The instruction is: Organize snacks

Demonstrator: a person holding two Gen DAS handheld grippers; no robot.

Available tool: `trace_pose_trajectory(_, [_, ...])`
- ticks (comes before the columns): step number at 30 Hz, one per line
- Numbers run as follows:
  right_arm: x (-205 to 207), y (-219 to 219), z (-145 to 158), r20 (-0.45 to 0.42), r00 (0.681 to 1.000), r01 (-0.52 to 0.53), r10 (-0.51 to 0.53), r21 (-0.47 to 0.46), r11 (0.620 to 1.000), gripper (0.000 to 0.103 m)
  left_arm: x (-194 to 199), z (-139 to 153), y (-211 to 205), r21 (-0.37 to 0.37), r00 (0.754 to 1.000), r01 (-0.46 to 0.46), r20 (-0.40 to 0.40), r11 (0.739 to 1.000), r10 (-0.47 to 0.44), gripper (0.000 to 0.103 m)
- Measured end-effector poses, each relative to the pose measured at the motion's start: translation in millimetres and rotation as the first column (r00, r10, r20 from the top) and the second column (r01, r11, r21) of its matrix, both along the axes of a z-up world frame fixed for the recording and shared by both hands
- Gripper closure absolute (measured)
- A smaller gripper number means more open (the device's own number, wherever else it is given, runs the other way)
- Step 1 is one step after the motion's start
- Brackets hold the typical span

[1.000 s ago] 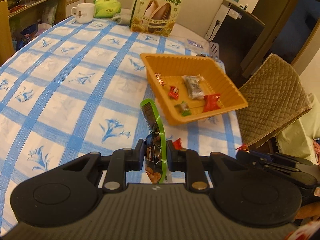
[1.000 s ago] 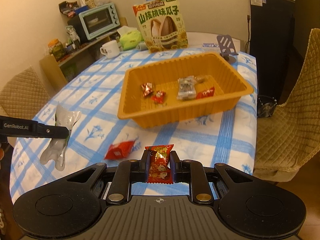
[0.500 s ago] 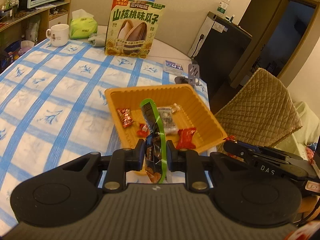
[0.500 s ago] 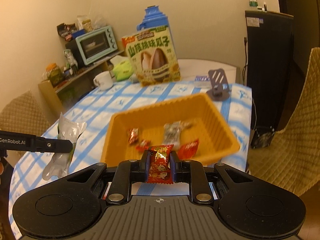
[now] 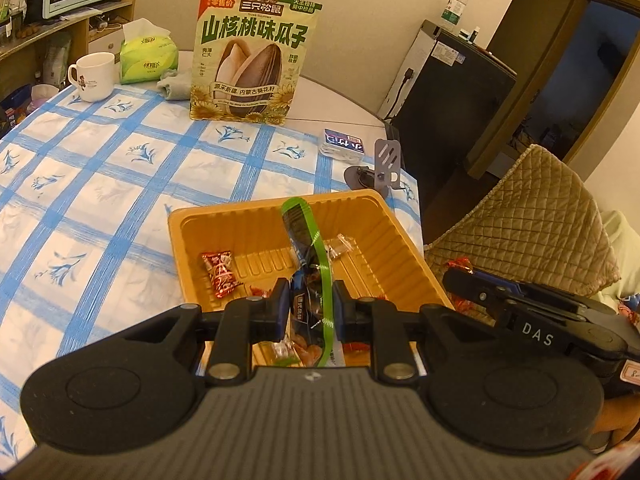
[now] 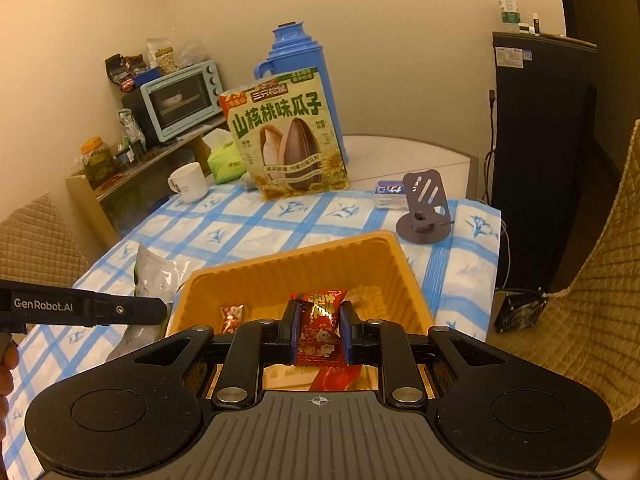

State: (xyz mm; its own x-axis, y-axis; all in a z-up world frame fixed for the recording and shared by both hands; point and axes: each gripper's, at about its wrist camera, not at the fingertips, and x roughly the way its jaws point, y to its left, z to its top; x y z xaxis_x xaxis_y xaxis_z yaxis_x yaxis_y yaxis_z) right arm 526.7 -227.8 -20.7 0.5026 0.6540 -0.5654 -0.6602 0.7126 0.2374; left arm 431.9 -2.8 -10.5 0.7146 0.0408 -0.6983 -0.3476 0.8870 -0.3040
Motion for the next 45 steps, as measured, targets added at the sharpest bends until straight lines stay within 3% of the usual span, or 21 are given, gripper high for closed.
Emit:
trace_pose_trajectory(21, [62,26,-34,-0.051,0.999,-0.019,0.015,-0.080,0.997,0.082,61,-49,24,-0.045,0.992,-0.061,-0.115,0.997,0.055,0.084])
trace_pose_trajectory(45, [74,36,-49,-0.075,0.997,-0.015,0.007,-0.107,0.994,0.082,79,-74,29,-0.083,0.983,-0.079,-0.171,0.993,0.064,0.081])
